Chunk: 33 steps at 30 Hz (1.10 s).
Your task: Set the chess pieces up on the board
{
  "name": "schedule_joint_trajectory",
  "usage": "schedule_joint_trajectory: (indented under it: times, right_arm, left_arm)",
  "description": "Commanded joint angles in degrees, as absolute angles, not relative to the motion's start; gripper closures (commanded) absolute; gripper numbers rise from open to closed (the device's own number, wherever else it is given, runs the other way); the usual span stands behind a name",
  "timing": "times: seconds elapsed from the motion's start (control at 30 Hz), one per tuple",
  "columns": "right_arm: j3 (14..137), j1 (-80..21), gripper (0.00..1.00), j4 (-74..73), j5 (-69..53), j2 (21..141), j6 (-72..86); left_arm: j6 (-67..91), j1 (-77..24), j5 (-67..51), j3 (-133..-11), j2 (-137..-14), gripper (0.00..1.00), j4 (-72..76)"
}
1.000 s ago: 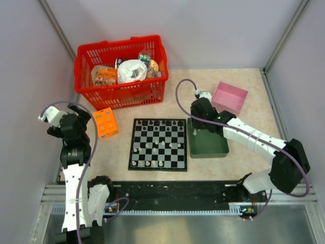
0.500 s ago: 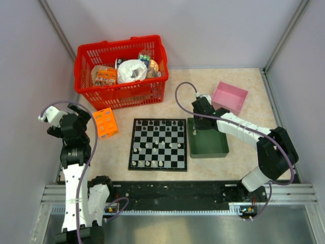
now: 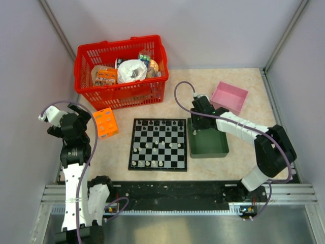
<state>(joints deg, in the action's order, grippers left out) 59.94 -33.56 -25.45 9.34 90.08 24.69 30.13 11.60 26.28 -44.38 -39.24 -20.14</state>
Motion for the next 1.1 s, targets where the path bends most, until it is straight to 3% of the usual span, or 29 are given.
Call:
schedule_joint_trajectory:
  times: [0.0, 1.07]
  right_arm:
    - [60.5, -33.2, 0.62, -23.7, 7.6, 91.9, 25.9]
    - [60.0, -33.0, 0.75, -23.3, 8.5, 95.8, 26.0]
  left_arm:
    - [30.1, 11.9, 26.2, -44.2, -38.5, 0.01, -17.8]
    - [30.1, 11.9, 25.5, -45.0, -39.1, 0.01, -17.5]
